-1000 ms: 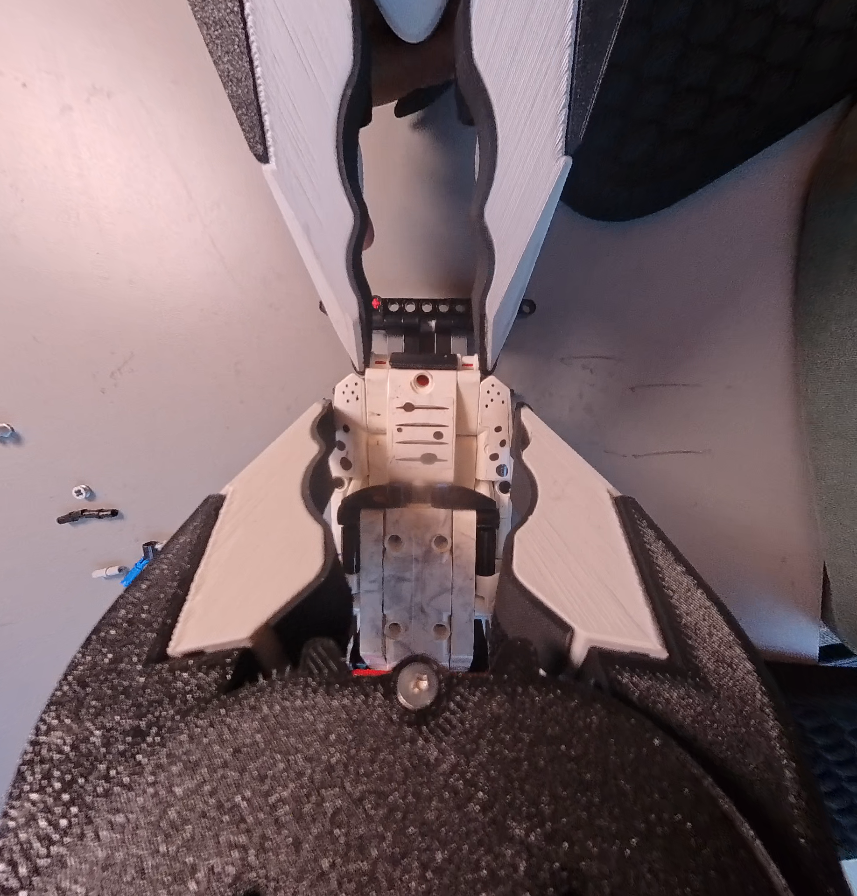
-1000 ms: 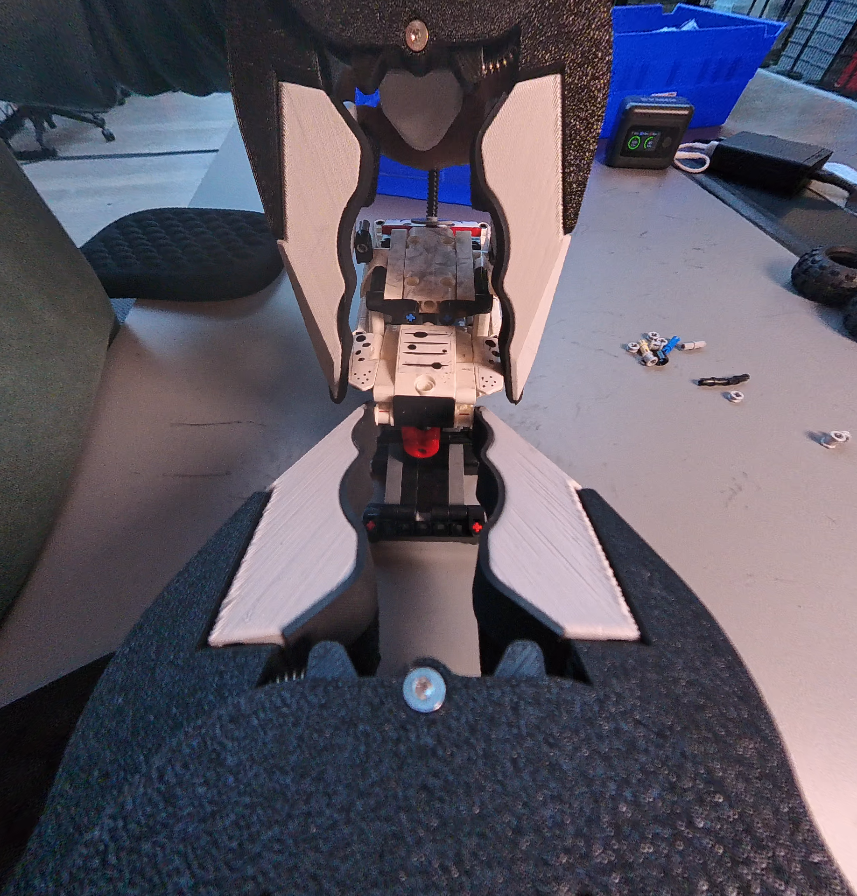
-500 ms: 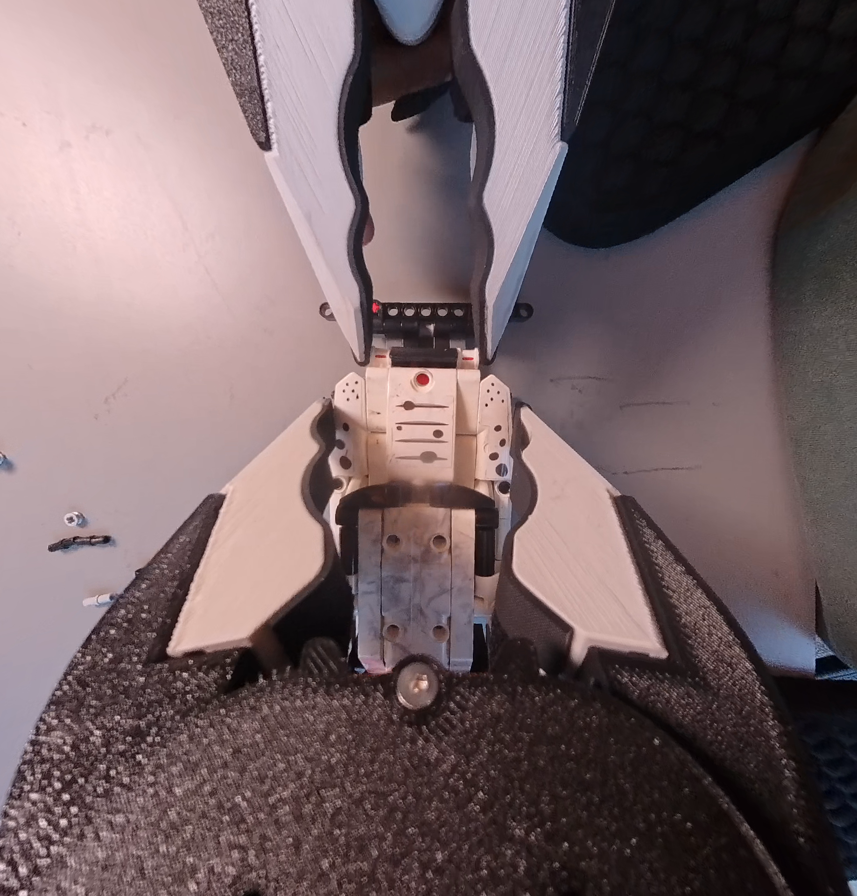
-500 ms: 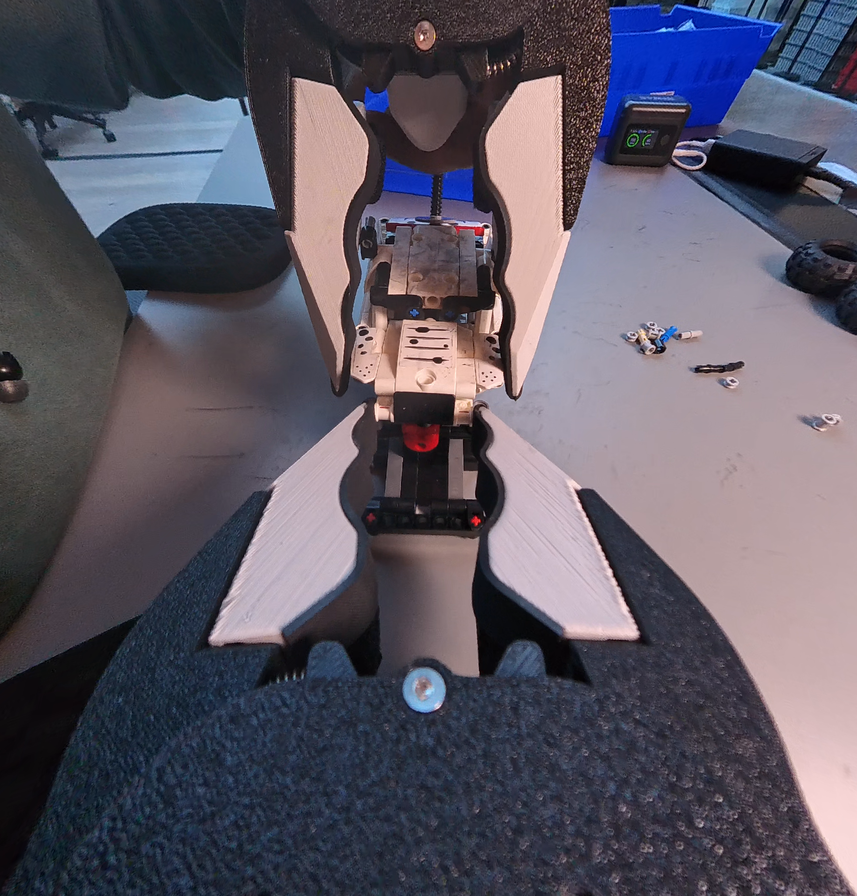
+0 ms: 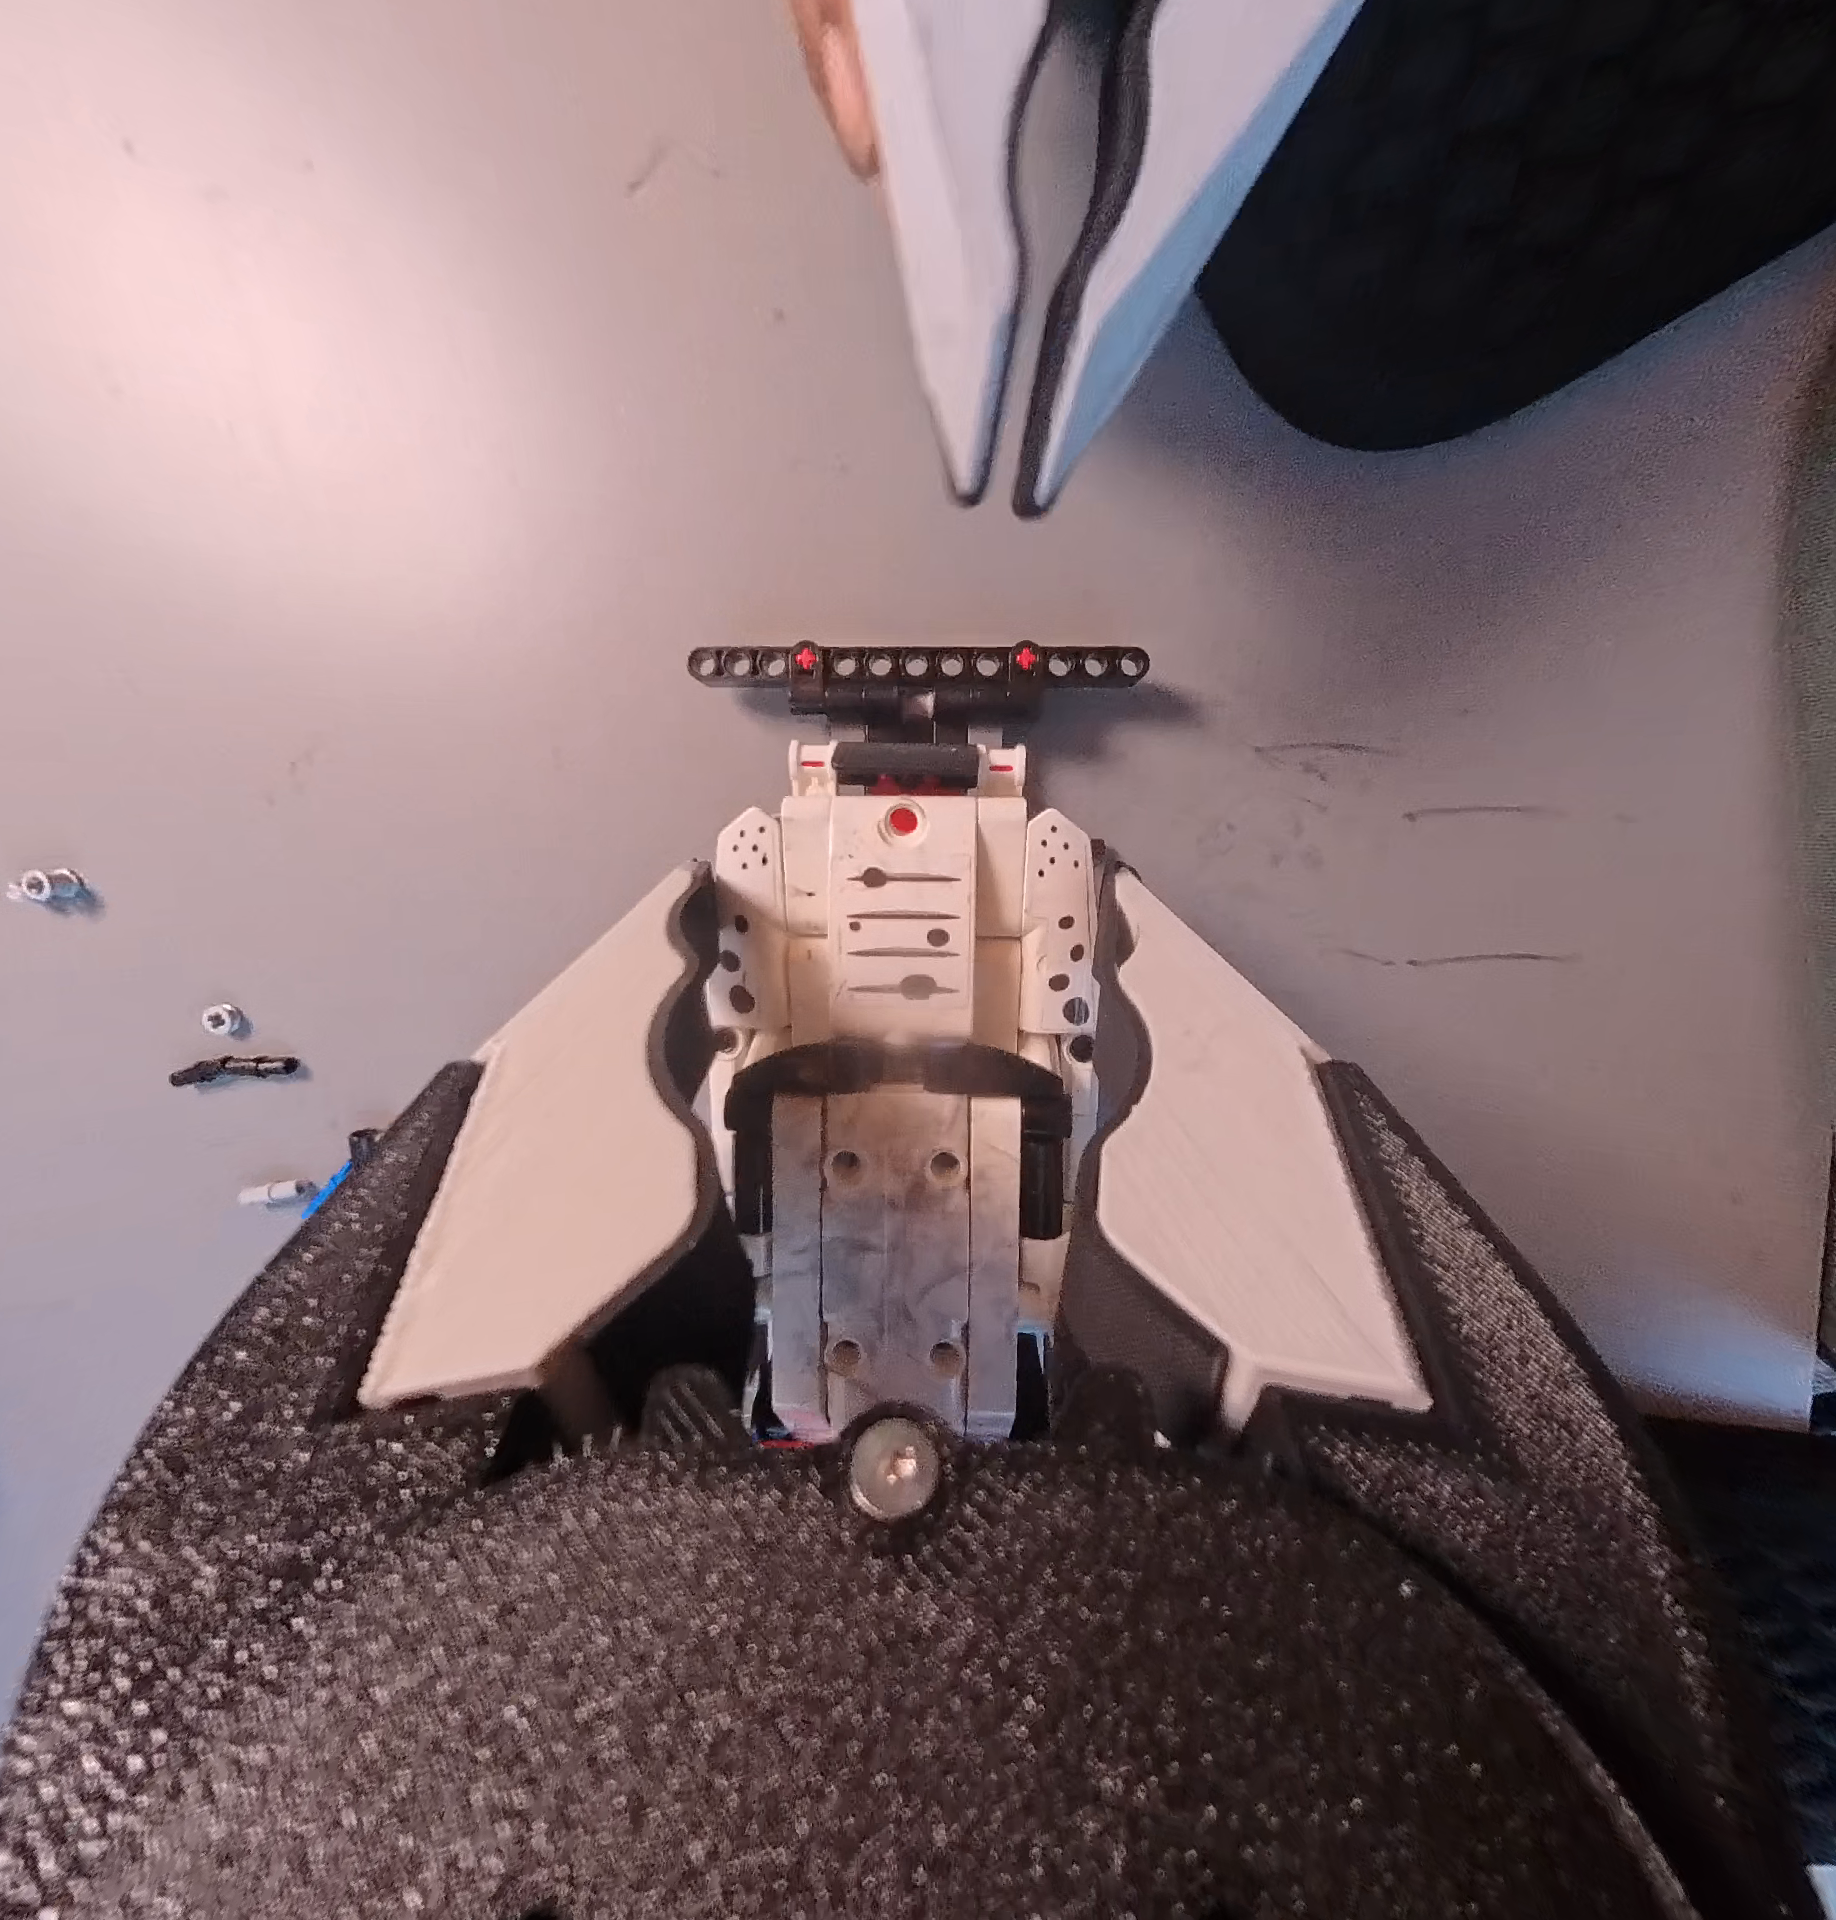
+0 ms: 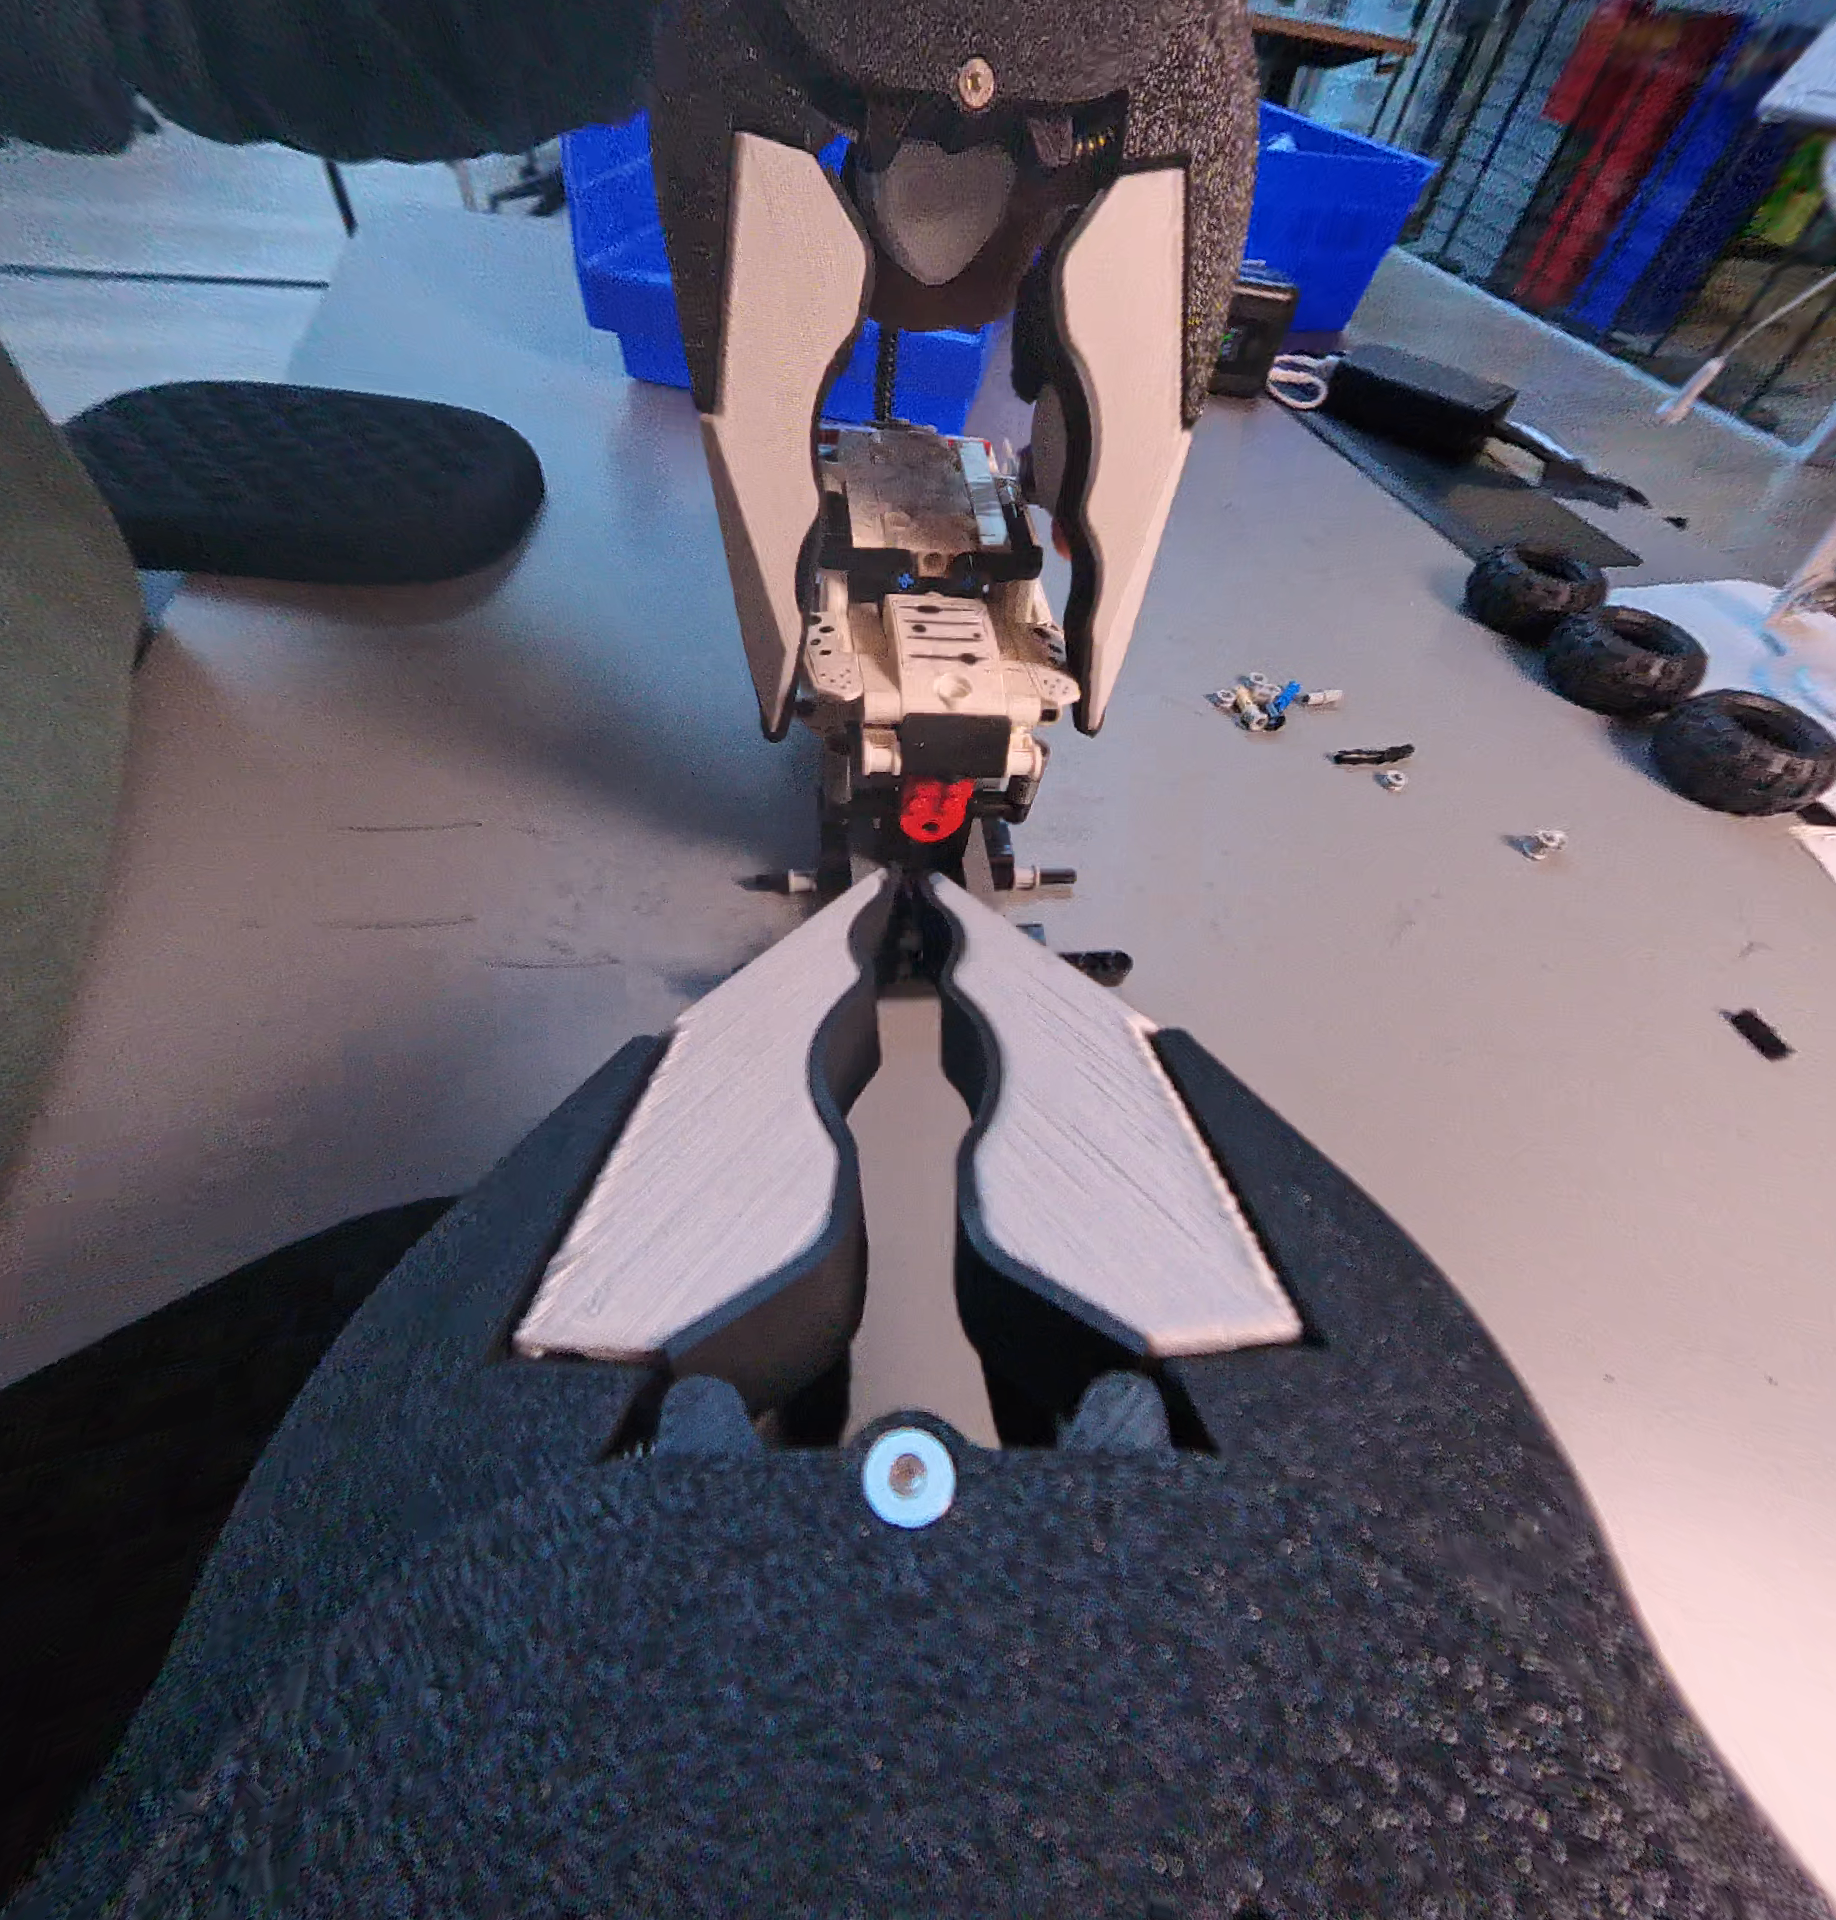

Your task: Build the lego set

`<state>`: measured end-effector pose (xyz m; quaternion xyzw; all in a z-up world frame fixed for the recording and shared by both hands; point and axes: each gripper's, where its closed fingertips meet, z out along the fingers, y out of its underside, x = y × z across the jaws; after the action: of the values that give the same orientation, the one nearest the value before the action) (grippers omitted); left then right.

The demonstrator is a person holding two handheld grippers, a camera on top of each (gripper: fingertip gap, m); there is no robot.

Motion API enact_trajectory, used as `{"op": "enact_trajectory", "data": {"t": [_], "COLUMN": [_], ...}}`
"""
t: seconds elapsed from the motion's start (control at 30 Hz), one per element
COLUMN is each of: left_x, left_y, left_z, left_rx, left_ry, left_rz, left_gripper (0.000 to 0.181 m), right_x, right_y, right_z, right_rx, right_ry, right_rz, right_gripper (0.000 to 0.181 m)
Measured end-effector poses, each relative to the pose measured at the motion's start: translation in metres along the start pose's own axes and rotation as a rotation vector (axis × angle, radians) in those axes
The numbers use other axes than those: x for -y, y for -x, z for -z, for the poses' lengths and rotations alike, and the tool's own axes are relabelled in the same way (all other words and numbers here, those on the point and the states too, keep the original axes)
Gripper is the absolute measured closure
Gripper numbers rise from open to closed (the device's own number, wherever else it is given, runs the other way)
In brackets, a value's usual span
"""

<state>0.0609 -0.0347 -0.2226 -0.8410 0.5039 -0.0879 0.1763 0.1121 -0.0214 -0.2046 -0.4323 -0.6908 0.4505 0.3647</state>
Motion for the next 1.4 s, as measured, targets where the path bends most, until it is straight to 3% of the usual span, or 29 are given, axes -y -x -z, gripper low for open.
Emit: {"op": "enact_trajectory", "data": {"t": [0.07, 0.13, 0.33, 0.6, 1.07, 1.2, 1.27, 1.4], "left_x": [0.003, 0.005, 0.010, 0.010, 0.026, 0.002, 0.008, 0.011], "left_y": [0.001, 0.002, 0.000, -0.004, -0.013, 0.002, -0.004, -0.004], "left_z": [-0.001, -0.002, -0.004, -0.005, -0.011, -0.002, -0.004, -0.005], "left_rx": [-0.005, 0.000, 0.012, 0.013, 0.002, 0.048, 0.042, 0.037], "left_ry": [0.000, -0.004, -0.016, -0.033, -0.078, -0.052, -0.053, -0.061], "left_rz": [0.002, 0.004, -0.013, -0.014, -0.048, 0.011, -0.016, -0.010], "left_gripper": [0.110, 0.110, 0.109, 0.109, 0.110, 0.110, 0.110, 0.110], "right_x": [-0.003, 0.003, 0.003, 0.004, -0.002, -0.012, -0.011, -0.004], "right_y": [-0.003, -0.002, -0.009, -0.007, 0.001, -0.013, -0.004, -0.018], "right_z": [-0.008, -0.016, -0.039, -0.039, -0.018, 0.017, 0.019, 0.031], "right_rx": [0.027, 0.037, 0.097, 0.079, 0.061, -0.009, -0.017, -0.061], "right_ry": [0.035, 0.041, 0.087, 0.070, 0.054, 0.043, 0.035, -0.017], "right_rz": [-0.070, -0.089, -0.102, -0.054, -0.080, -0.141, -0.106, -0.143], "right_gripper": [0.141, 0.129, 0.134, 0.141, 0.142, 0.141, 0.141, 0.140]}}
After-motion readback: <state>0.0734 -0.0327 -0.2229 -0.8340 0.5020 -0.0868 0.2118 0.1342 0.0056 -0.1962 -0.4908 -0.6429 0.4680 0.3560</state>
